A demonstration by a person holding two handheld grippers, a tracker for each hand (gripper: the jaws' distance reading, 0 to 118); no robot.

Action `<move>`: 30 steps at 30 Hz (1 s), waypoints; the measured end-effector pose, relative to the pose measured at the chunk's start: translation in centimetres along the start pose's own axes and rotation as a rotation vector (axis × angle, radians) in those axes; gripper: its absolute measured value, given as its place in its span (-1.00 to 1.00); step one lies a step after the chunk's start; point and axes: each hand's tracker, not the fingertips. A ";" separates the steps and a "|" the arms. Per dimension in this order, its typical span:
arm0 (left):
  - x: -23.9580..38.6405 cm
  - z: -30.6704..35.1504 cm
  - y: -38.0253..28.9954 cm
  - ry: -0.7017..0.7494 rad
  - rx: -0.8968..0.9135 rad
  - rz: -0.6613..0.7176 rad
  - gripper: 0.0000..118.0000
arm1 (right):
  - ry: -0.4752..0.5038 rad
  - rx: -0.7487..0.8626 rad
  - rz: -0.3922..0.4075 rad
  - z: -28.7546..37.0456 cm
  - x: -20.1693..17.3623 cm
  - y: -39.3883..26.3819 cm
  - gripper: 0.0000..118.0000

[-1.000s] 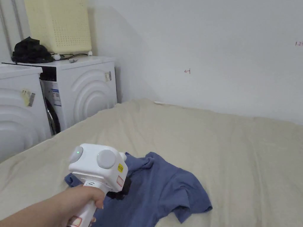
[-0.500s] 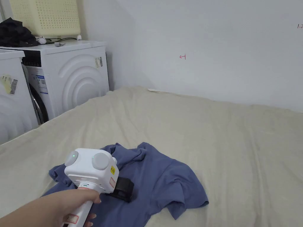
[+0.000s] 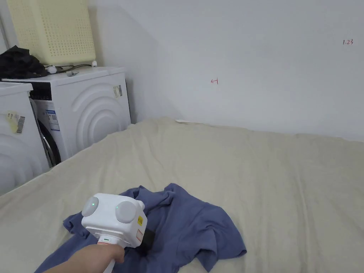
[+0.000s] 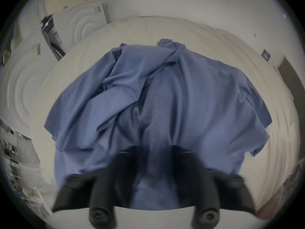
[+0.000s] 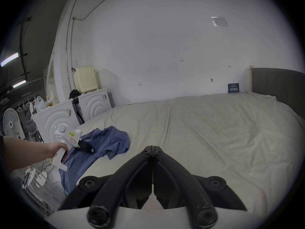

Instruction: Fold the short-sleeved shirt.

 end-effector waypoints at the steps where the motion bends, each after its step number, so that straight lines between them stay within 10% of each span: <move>1: 0.2 0.5 -0.2 0.029 0.001 -0.030 -0.89 | -0.001 0.004 -0.005 0.2 0.1 0.2 -1.00; 17: -2.5 21.7 2.4 -0.011 0.346 0.014 -0.91 | -0.036 0.115 -0.049 5.5 2.6 4.5 -1.00; 30: 19.5 39.6 6.2 -0.444 0.476 -0.388 -0.92 | -0.077 0.171 -0.087 9.6 5.7 6.6 -1.00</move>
